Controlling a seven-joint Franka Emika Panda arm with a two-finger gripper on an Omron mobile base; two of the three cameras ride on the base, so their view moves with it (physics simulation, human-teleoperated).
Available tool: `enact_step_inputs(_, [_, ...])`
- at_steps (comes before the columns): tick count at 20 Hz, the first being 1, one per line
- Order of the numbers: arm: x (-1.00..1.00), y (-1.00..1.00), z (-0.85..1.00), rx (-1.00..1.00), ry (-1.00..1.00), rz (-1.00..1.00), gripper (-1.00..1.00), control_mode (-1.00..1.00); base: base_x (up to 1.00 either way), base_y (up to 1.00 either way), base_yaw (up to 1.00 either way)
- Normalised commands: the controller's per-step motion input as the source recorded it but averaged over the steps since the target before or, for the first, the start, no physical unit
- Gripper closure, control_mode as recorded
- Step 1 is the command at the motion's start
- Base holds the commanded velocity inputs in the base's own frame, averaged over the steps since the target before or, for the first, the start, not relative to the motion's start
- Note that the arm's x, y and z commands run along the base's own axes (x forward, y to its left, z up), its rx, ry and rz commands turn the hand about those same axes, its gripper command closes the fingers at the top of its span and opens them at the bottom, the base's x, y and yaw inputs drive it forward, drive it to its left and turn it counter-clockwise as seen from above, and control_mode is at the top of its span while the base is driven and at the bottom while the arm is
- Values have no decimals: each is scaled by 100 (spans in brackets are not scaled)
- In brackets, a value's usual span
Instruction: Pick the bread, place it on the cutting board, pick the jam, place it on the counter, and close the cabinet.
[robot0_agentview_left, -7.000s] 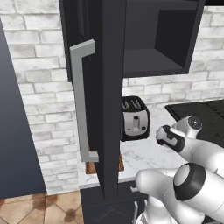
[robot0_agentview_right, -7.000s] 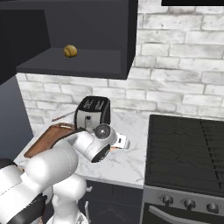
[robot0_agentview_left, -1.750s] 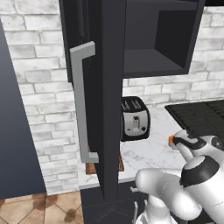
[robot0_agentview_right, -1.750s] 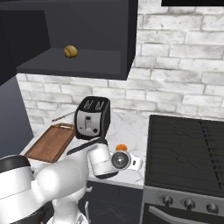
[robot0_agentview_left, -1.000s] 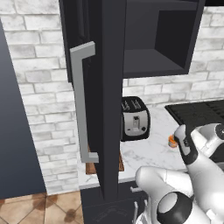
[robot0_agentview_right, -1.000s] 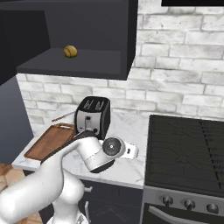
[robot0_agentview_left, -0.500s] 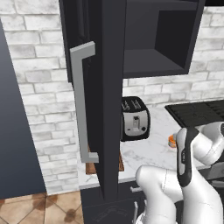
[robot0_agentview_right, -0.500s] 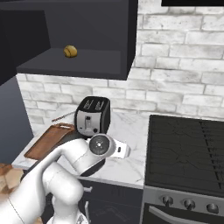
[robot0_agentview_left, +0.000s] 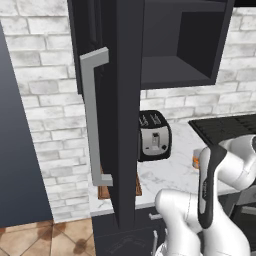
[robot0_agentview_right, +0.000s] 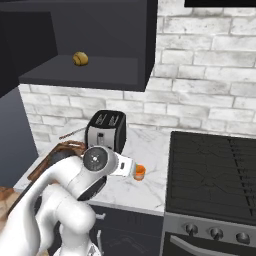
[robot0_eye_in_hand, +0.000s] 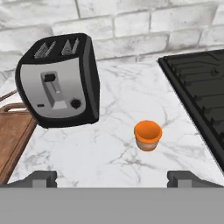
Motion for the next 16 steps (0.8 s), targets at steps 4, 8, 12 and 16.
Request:
enact_step_inputs(4, [-24,33,49,0,3,0,-100,-100,0,0,0])
enact_step_inputs(8, [-34,35,46,0,5,-3,-100,-100,0,0,0])
enact_step_inputs(12, [-32,30,44,0,5,-1,-100,-100,0,0,0])
enact_step_inputs(16, [-27,35,50,0,3,-1,-100,-100,0,0,0])
